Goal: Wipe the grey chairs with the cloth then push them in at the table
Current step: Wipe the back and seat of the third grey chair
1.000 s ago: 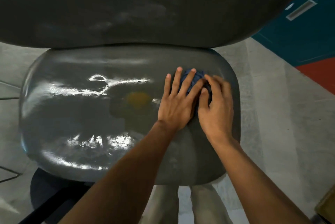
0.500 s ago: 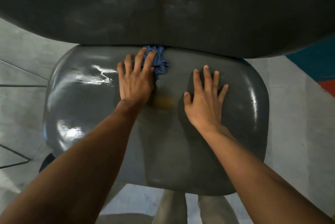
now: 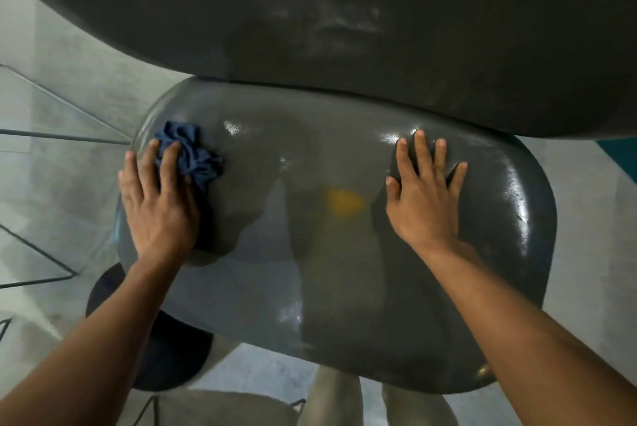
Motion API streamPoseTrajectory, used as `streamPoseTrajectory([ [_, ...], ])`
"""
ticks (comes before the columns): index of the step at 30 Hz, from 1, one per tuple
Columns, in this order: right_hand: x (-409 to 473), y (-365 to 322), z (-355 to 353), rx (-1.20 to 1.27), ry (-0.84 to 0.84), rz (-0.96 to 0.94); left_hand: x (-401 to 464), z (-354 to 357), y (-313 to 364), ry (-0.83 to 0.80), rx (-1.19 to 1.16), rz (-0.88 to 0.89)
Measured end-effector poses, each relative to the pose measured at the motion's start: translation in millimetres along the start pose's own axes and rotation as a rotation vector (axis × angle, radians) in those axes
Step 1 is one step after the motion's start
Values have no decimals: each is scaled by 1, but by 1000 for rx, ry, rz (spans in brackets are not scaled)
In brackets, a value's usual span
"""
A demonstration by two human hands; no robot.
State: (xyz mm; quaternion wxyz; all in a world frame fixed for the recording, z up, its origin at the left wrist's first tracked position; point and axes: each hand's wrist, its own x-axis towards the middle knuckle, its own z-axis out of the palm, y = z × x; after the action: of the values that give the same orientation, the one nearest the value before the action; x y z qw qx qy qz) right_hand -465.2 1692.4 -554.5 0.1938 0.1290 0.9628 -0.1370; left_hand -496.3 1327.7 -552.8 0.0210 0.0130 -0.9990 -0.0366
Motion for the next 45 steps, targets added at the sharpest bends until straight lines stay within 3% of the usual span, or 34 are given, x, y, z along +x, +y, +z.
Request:
streamPoseTrajectory([
  [7,2,1,-9,-14,-87,-1,12,20,63,54,-218,-99],
  [12,6,4,-19,29,-188,11,15,37,150,-70,-308,89],
  [19,30,15,-52,268,-412,37,-33,40,247,-271,-386,268],
  [23,29,34,-65,412,-200,140,-88,33,285,-381,-395,395],
  [25,17,40,-60,398,-144,91,-115,28,291,-409,-409,474],
  [30,-21,55,-31,352,-108,-1,-147,20,259,-402,-342,702],
  [33,-47,64,-23,265,-55,1,-128,23,209,-342,-235,735],
  [39,-77,68,-8,55,-70,-19,-40,20,87,-181,0,558],
  [45,-76,64,-4,-15,-75,-7,19,-1,20,-102,10,117],
])
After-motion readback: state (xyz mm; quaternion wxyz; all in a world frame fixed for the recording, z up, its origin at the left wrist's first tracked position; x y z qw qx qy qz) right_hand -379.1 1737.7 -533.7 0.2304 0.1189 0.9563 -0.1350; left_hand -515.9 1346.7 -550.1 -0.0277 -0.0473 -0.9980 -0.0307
